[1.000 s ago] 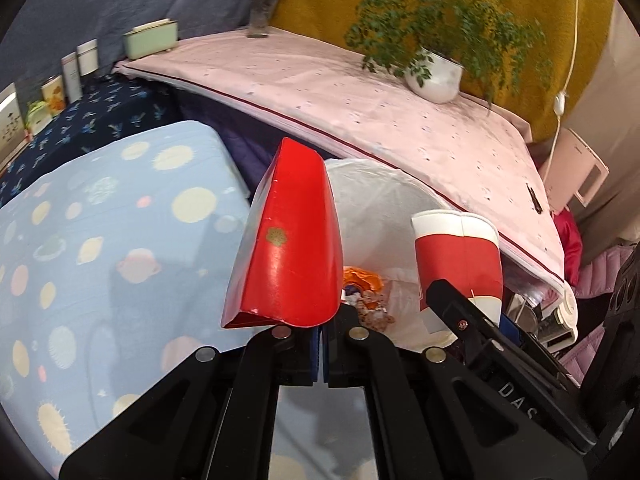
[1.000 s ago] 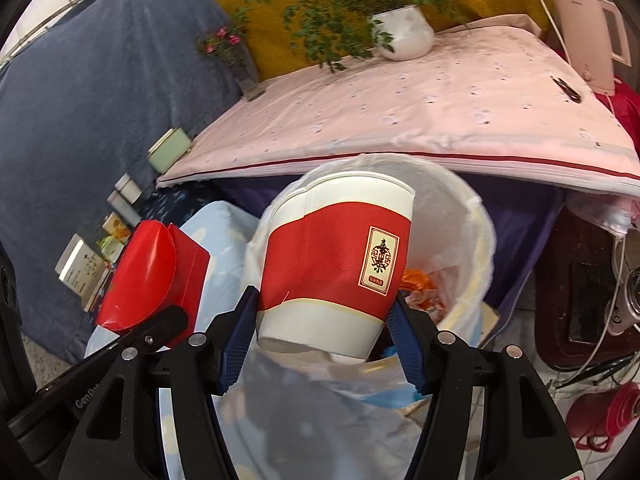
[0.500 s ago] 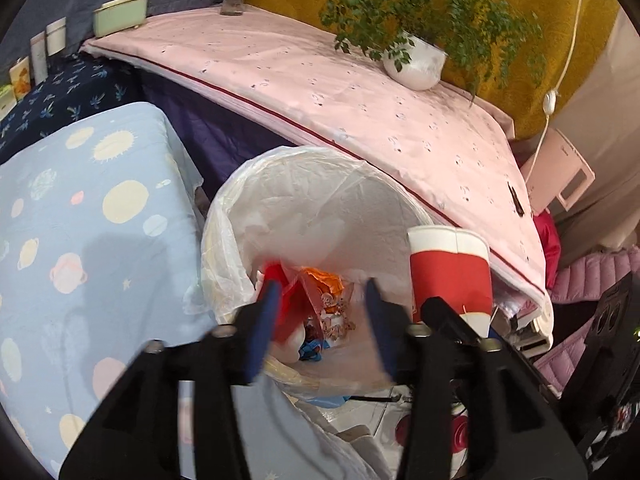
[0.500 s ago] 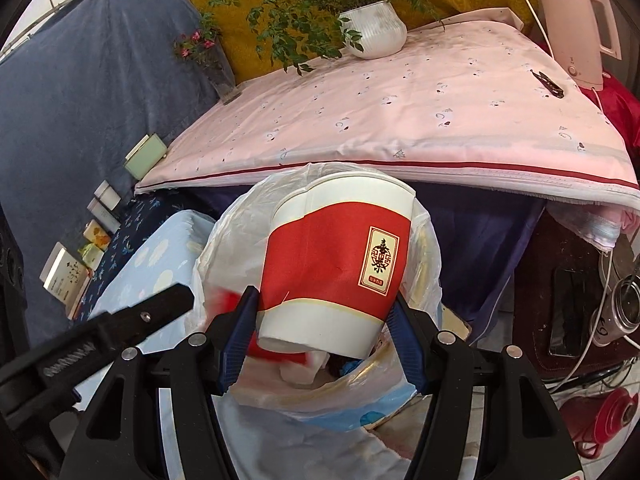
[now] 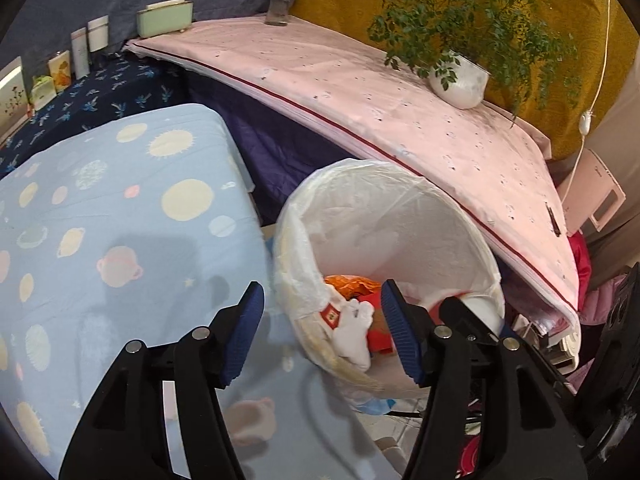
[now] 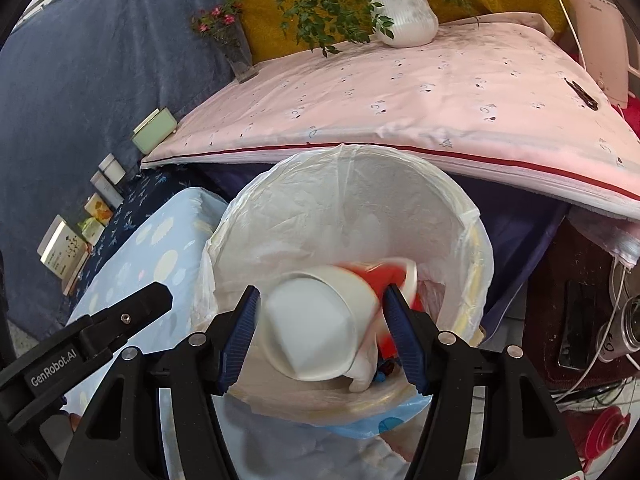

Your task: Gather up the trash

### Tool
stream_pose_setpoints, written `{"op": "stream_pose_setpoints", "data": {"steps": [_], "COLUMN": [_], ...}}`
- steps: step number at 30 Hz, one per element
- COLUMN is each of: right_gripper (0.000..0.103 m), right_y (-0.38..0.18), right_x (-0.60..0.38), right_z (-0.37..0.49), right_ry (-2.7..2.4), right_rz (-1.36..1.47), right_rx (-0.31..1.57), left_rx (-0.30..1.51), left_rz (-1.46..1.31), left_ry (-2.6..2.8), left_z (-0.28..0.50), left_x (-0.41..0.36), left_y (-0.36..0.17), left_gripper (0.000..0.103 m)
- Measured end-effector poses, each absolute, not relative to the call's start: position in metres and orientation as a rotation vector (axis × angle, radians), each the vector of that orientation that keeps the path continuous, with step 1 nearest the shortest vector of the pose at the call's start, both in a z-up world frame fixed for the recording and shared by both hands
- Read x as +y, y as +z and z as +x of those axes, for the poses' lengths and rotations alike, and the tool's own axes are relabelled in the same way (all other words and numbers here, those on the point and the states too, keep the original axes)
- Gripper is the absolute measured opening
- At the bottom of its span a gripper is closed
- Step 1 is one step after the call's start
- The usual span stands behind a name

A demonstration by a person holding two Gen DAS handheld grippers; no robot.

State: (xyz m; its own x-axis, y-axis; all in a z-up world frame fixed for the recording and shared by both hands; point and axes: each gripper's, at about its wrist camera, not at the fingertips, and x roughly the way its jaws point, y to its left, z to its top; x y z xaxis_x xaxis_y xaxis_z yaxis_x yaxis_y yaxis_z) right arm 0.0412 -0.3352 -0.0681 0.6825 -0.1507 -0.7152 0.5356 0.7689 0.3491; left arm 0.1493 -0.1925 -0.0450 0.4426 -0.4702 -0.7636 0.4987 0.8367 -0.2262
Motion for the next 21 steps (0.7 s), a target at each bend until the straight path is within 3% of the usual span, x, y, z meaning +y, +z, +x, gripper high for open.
{"op": "stream_pose_setpoints", "data": {"steps": [10,21], "right_gripper": [0.062,0.078], "right_y": [-0.058,-0.036], "right_x": [-0.321,-0.304], "right_z": [0.041,0.024], "right_ry": [-0.397,-0.373], "right_rz": [0.527,0.418], "right_rx": [0.735,0.759], "left_rx": [0.899,0.851], "left_rz": [0.073,0.129], "left_ry": [-0.515,-0.453], "left_z": [0.144,0.120], "left_x": [-0.171,-0.152], "left_y": [-0.043,-0.034], "left_gripper": [0.064,0.073]}}
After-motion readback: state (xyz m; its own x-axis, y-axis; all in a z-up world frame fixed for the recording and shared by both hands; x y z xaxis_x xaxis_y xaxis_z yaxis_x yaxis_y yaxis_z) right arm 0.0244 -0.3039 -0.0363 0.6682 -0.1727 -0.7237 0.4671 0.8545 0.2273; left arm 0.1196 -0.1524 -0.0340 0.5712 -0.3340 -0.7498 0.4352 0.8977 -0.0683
